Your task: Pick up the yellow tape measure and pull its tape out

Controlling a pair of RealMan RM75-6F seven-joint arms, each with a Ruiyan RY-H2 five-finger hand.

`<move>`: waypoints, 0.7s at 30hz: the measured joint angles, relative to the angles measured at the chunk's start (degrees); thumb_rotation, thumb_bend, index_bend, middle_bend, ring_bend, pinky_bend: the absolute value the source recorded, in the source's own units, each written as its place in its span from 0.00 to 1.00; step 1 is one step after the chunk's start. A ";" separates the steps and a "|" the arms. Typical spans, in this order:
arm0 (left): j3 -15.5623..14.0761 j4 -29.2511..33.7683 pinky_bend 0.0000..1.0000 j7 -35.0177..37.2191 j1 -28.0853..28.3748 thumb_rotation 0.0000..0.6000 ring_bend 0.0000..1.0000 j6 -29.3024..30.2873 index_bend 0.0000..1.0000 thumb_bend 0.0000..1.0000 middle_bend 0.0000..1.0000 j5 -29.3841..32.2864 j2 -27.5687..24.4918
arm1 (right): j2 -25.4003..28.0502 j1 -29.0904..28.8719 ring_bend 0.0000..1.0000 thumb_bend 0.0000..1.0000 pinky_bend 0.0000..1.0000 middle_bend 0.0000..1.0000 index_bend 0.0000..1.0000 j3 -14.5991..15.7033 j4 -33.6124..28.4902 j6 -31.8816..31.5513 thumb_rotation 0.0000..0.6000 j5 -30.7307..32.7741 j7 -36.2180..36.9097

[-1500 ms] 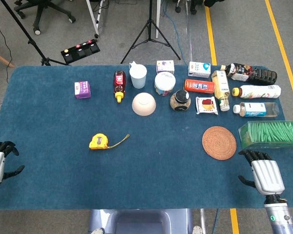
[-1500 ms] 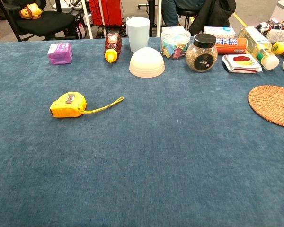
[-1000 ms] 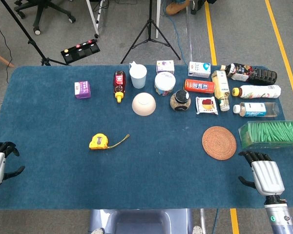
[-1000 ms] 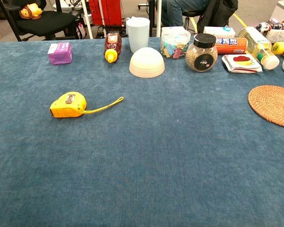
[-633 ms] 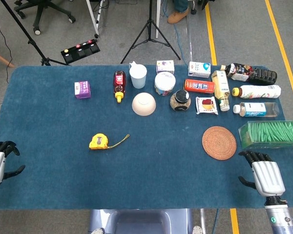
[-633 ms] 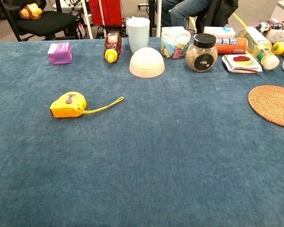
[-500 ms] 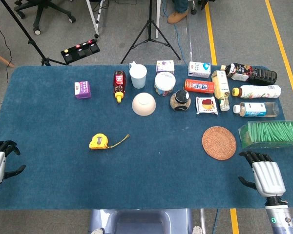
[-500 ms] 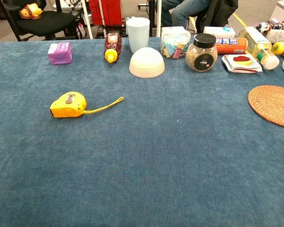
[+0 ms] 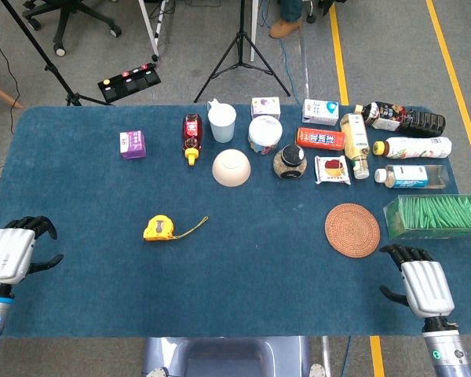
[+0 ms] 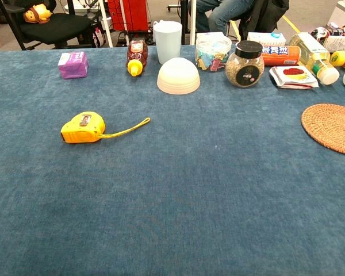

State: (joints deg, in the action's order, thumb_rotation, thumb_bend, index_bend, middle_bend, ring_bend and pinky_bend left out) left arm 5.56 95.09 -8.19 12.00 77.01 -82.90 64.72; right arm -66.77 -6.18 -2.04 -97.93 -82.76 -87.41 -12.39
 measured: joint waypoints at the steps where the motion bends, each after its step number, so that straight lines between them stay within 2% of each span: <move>1: 0.07 0.76 0.35 -0.80 0.57 1.00 0.25 -1.33 0.33 0.08 0.28 0.49 -0.43 | 0.04 0.06 0.32 0.15 0.29 0.32 0.28 0.02 0.03 -0.15 1.00 -0.12 0.15; 6: 0.85 4.67 0.27 -6.09 4.12 1.00 0.12 -7.40 0.31 0.08 0.15 3.19 -2.33 | 0.27 0.40 0.32 0.15 0.29 0.32 0.28 0.20 0.14 -1.14 1.00 -1.19 1.07; 9: 1.80 6.84 0.25 -9.81 6.98 1.00 0.08 -11.13 0.31 0.08 0.11 5.83 -3.01 | 0.31 0.49 0.32 0.15 0.29 0.32 0.28 0.54 0.19 -1.22 1.00 -1.81 1.41; 15: 3.78 8.70 0.24 -15.37 12.69 1.00 0.07 -17.27 0.31 0.10 0.11 11.79 -2.16 | 0.46 0.53 0.32 0.15 0.29 0.32 0.28 0.82 0.61 -1.22 1.00 -2.32 2.08; 21: 5.10 8.24 0.24 -20.54 17.58 1.00 0.07 -20.67 0.31 0.12 0.11 17.07 1.47 | 0.39 0.27 0.32 0.15 0.29 0.32 0.28 0.92 1.87 -0.44 1.00 -2.20 3.31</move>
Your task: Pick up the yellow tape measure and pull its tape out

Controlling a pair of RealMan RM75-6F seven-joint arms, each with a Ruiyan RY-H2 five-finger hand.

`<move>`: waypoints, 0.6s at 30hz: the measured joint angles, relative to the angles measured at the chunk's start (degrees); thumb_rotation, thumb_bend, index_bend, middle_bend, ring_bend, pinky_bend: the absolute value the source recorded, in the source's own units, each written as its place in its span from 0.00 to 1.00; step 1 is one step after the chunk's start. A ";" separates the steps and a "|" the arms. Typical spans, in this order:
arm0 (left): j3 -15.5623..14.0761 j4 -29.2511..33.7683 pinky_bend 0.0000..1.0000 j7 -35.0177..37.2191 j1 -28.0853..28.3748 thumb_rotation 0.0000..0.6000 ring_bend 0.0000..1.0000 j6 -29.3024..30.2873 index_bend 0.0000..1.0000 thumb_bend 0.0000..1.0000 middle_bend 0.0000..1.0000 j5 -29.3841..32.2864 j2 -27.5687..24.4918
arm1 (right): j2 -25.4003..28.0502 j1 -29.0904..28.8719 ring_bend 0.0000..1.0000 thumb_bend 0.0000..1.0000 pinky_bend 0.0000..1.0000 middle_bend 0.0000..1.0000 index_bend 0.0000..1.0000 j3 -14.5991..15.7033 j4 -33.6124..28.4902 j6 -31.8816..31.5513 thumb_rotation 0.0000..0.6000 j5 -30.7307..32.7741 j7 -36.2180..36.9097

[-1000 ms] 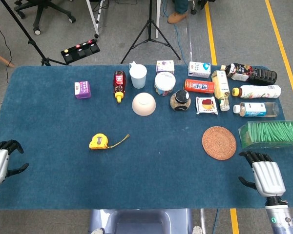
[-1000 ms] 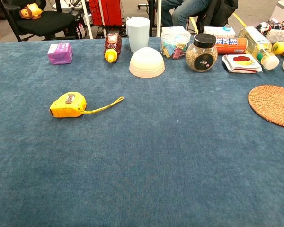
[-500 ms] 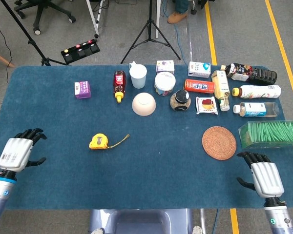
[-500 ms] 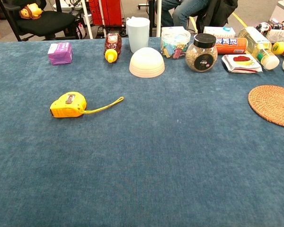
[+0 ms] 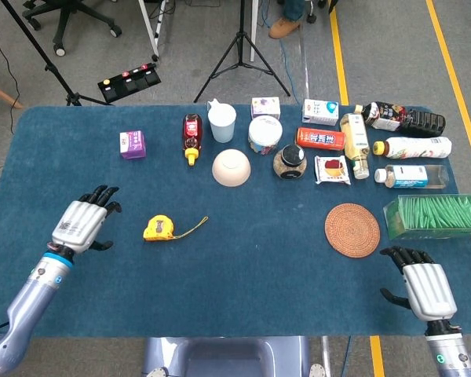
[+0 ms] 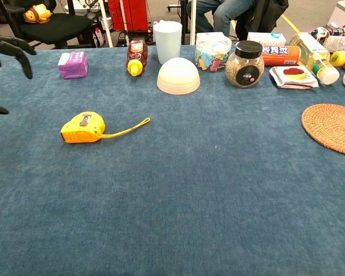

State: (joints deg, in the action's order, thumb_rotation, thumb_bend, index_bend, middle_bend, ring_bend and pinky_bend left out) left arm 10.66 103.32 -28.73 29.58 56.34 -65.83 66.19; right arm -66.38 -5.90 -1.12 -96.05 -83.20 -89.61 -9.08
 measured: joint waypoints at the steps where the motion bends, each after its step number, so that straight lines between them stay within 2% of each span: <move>1: 0.24 -0.34 0.24 -1.20 0.90 1.00 0.07 -0.30 0.32 0.12 0.11 1.10 1.09 | -0.06 -0.05 0.32 0.15 0.29 0.32 0.28 -0.01 0.26 0.13 1.00 0.08 0.26; 12: 1.11 -5.15 0.22 -9.50 8.48 1.00 0.04 -2.62 0.32 0.12 0.11 12.42 11.07 | -0.90 -0.68 0.32 0.15 0.29 0.32 0.28 -0.20 3.05 1.47 1.00 0.77 2.95; 18: 0.36 -9.03 0.21 -12.02 12.30 1.00 0.00 -3.35 0.33 0.12 0.08 18.11 15.76 | -0.43 -0.29 0.32 0.15 0.29 0.31 0.28 -0.30 3.42 1.04 1.00 1.32 3.61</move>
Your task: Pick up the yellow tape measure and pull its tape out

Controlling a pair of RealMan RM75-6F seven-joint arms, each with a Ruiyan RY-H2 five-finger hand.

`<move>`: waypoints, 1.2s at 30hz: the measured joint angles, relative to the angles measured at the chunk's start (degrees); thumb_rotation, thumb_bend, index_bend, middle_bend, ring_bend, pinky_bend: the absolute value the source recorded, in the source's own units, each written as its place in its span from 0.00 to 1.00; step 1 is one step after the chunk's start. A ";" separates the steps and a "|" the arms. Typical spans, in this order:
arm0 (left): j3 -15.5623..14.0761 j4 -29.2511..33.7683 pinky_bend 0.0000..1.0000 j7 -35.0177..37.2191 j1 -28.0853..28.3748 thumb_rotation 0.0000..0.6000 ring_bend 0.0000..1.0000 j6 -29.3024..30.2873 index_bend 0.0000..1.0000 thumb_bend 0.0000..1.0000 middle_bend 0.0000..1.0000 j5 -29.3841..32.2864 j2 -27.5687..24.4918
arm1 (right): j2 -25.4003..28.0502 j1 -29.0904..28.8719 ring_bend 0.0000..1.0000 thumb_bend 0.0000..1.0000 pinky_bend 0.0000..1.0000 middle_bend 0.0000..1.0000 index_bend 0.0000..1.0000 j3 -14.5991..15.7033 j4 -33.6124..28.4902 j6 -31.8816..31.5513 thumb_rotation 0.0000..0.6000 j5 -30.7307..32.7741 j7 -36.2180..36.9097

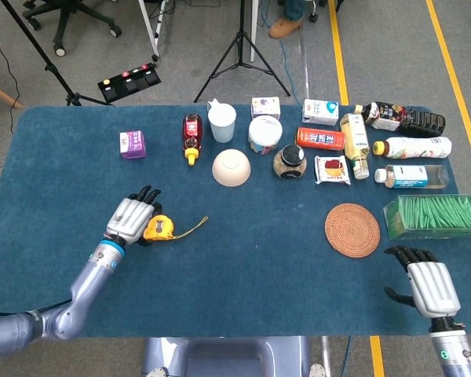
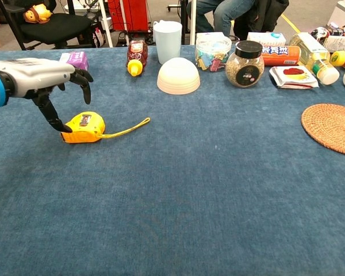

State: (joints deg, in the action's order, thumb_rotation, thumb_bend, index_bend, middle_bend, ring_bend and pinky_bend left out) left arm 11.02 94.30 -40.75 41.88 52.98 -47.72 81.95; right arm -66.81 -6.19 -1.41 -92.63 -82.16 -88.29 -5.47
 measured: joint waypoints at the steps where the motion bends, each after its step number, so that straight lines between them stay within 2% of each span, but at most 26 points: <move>1: -0.27 -0.45 0.21 -0.20 0.44 1.00 0.00 -0.08 0.33 0.12 0.08 0.69 0.39 | 0.01 0.03 0.32 0.15 0.29 0.31 0.28 0.01 0.03 0.01 1.00 0.08 0.06; 16: -3.23 -3.81 0.21 1.42 2.70 1.00 0.00 0.18 0.33 0.12 0.06 3.95 1.94 | 0.04 0.18 0.32 0.15 0.29 0.31 0.28 0.04 -0.14 0.01 1.00 0.29 -0.10; 36: -4.13 -7.30 0.21 4.58 3.83 1.00 0.00 -0.68 0.29 0.12 0.05 4.74 3.47 | 0.42 0.42 0.32 0.15 0.29 0.31 0.28 0.05 -0.85 0.29 1.00 1.11 -0.86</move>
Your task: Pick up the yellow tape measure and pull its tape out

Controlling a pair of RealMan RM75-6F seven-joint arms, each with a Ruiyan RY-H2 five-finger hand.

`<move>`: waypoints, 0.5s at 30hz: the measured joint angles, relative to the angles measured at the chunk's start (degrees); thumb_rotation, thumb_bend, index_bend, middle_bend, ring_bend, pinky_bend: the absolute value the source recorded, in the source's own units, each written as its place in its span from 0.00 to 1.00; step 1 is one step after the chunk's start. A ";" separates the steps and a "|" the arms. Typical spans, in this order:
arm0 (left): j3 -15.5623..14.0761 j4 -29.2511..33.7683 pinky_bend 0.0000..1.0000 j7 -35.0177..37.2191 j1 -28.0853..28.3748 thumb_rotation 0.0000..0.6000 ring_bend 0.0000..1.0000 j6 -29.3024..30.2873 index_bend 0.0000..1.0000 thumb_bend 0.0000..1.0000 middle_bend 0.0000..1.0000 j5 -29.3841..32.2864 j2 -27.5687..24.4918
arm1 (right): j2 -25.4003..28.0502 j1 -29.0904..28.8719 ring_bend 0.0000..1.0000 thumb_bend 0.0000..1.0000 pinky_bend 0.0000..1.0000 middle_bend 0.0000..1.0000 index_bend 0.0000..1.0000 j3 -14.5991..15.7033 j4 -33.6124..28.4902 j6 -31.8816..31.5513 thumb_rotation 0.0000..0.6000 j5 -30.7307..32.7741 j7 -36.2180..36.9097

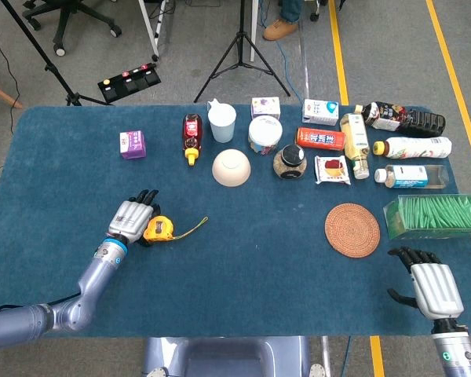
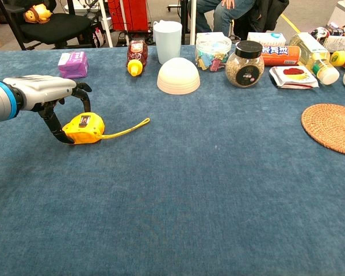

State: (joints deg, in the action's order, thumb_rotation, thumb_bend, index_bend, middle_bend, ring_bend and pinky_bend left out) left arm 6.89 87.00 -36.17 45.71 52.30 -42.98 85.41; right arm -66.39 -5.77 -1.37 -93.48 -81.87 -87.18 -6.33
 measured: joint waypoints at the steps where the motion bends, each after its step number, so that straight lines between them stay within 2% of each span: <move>1: -0.04 -0.33 0.21 0.20 0.03 1.00 0.00 0.00 0.29 0.12 0.05 0.02 0.19 | 0.03 0.02 0.32 0.15 0.29 0.31 0.28 0.01 -0.03 0.01 1.00 0.04 -0.05; 15: 0.14 -4.16 0.21 4.95 0.20 1.00 0.00 -0.07 0.33 0.17 0.05 -4.16 2.43 | 0.58 0.55 0.32 0.15 0.29 0.31 0.28 0.03 -0.83 -0.43 1.00 0.46 -0.69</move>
State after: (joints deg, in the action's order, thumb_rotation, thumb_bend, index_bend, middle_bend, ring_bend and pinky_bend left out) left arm 7.03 82.84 -31.22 45.90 52.23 -47.14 87.85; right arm -65.81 -5.21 -1.34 -94.31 -82.30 -86.72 -7.02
